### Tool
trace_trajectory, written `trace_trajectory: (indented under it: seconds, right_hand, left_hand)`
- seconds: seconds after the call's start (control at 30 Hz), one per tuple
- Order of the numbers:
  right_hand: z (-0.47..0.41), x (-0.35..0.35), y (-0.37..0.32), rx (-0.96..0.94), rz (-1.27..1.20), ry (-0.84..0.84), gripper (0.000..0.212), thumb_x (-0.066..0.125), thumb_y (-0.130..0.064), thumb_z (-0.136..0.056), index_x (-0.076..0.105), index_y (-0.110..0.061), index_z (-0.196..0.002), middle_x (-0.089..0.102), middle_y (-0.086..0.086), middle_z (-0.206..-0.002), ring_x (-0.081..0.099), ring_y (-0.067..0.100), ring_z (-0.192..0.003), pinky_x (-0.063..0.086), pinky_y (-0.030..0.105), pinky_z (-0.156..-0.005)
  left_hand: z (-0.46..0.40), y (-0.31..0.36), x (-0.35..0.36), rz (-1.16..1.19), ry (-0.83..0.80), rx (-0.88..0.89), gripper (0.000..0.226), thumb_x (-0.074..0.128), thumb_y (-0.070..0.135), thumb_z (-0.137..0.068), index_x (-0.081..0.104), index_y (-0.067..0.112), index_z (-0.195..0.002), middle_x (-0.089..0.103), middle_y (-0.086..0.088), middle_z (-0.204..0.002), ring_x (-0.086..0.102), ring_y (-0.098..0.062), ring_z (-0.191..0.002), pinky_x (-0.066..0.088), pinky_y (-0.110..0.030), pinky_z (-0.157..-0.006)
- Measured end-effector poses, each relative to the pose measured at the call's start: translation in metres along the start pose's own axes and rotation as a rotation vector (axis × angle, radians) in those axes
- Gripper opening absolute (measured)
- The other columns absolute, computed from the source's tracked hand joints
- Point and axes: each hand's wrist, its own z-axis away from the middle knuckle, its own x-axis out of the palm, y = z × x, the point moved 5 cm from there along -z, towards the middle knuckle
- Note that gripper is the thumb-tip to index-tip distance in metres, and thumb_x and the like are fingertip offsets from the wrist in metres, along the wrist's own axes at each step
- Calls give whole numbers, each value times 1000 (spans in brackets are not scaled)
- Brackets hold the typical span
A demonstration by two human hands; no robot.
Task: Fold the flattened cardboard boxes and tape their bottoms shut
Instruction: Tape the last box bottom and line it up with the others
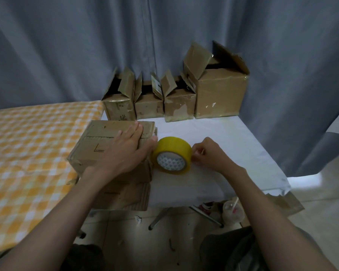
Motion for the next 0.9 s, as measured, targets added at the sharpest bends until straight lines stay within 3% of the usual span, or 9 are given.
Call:
trace_trajectory:
  seconds: [0.13,0.2,0.3,0.47,0.57,0.67,0.83,0.9]
  right_hand:
    - [-4,-3,4,25,6,48,18,56,-16,-69,62,-31,-59,63,14,-79,54,15,-61,40,22,-60]
    - [0,-9,6,79,-33,93,16,67,-10,-80,60,-23,-75,64,8,-81,57,15,-67,43,24,-61]
    - [4,-21,7,108,-159,218,17,79,-14,-81,64,-9,-86,65,1,-72,57,6,-65,43,11,-57]
    - [6,-37,-17,20,-351,298,13,81,-20,-81,73,-13,-87,70,-3,-79,67,11,-73,57,32,-71]
    - [9,-41,-36,-54,-538,279,16,75,-21,-89,67,-11,-99,69,8,-95,73,23,-78,61,38,-71]
    - [4,-44,-59,-179,-529,225,12,65,-7,-93,65,-7,-106,70,11,-102,71,25,-79,59,35,-71]
    - [-15,-42,-94,-384,-379,104,22,62,11,-88,71,-6,-99,69,2,-96,67,5,-87,51,17,-78]
    - [-22,-35,-102,-458,-287,51,24,63,10,-88,73,-8,-98,68,3,-97,66,8,-92,52,18,-80]
  left_hand:
    - [-4,14,3,-13,45,-80,106,33,79,-84,9,7,-158,2,-8,-167,3,-20,-153,3,-36,-122]
    - [-2,16,4,-20,101,-95,113,34,84,-79,11,6,-158,7,-10,-166,7,-23,-152,8,-35,-121]
    - [1,17,8,-51,116,-121,119,28,90,-75,10,6,-158,6,-8,-167,8,-22,-153,10,-36,-121]
    - [0,17,13,-117,130,-145,130,11,99,-66,11,7,-158,8,-10,-166,10,-23,-153,11,-40,-124]
    - [-2,16,16,-125,123,-160,131,9,99,-66,10,7,-158,7,-10,-166,8,-24,-153,12,-43,-124]
    - [-3,16,17,-136,135,-166,131,10,101,-66,10,8,-158,8,-10,-166,10,-24,-153,13,-44,-124]
    - [-4,20,16,-140,145,-174,126,17,98,-70,7,8,-158,6,-10,-167,7,-23,-153,8,-40,-124]
    - [-3,21,15,-133,144,-178,126,16,98,-70,7,8,-158,6,-10,-167,6,-23,-153,7,-41,-123]
